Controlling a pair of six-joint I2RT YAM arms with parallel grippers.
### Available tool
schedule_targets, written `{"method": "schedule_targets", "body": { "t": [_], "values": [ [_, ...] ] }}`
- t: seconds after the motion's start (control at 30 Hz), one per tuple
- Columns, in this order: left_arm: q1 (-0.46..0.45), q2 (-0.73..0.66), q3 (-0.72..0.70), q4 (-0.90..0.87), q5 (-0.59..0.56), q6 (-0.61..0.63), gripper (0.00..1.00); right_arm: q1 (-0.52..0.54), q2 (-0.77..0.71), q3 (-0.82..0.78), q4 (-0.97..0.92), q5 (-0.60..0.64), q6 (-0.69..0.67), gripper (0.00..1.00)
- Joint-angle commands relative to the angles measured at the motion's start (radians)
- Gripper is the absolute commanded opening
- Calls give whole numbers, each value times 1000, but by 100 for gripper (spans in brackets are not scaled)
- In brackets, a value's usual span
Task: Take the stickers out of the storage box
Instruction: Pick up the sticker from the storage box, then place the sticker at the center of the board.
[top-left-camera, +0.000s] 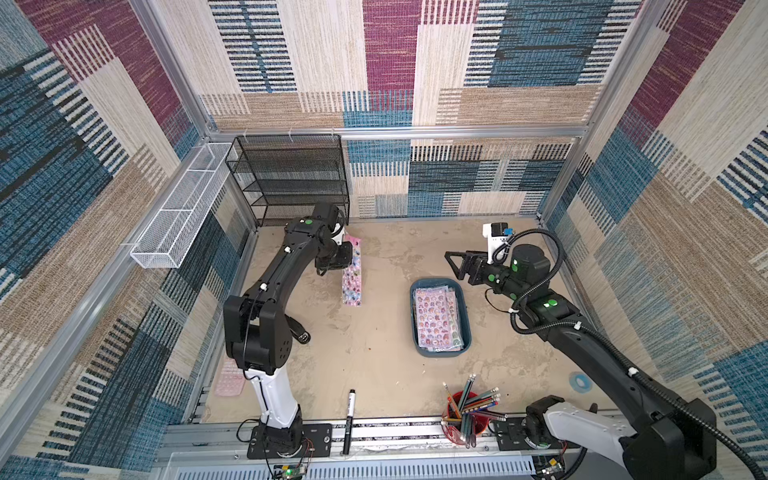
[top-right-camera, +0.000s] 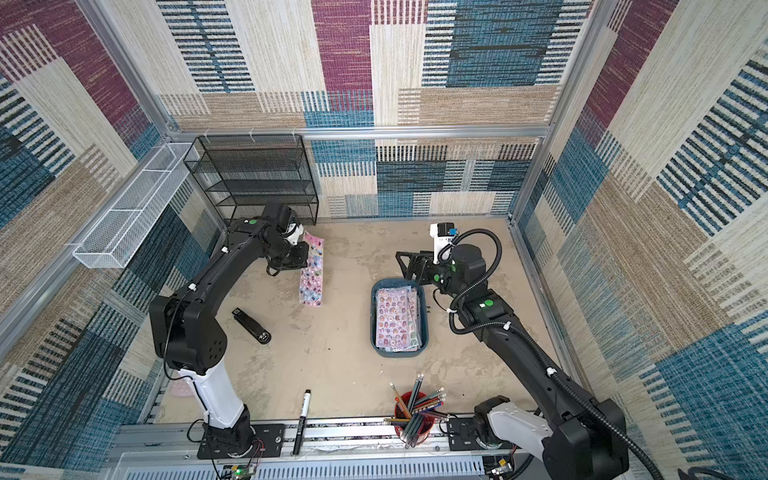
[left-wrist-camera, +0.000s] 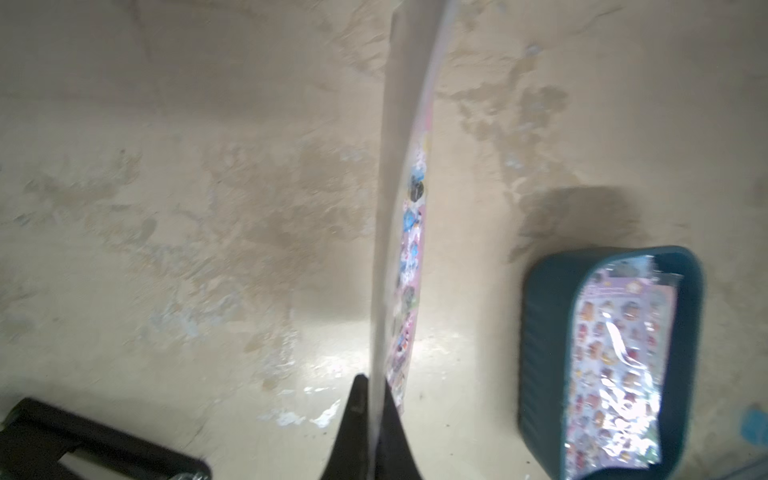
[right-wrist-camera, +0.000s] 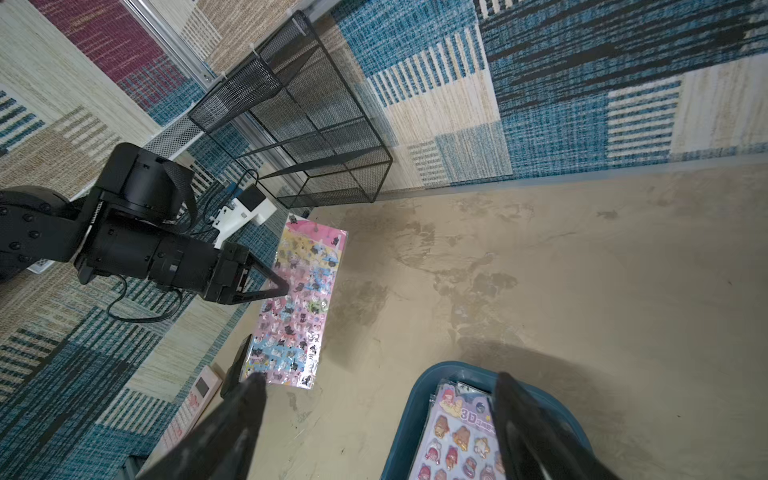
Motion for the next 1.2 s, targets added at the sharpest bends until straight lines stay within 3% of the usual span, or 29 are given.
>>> {"method": "schedule_targets", "body": {
  "t": [0.0, 0.2, 0.6, 0.7, 1.1, 1.17],
  "values": [
    [46, 48, 36, -60, -86, 34, 0, 2, -18, -4, 0, 47, -43, 100],
    [76, 223, 194, -130, -220, 93, 0, 2, -26, -11, -25, 102, -58, 99],
    [193, 445, 389, -159, -227, 160, 0, 2, 7, -39, -2, 113, -50, 99],
    [197, 489, 444, -178, -280, 186, 0, 1, 21, -38, 4, 103, -49, 99],
    [226, 626, 540, -217, -450, 246, 12, 2, 37, -43, 3, 96, -59, 99],
    [226, 633, 546, -217, -469, 250, 18, 2, 38, -42, 3, 96, -60, 99]
  ]
}}
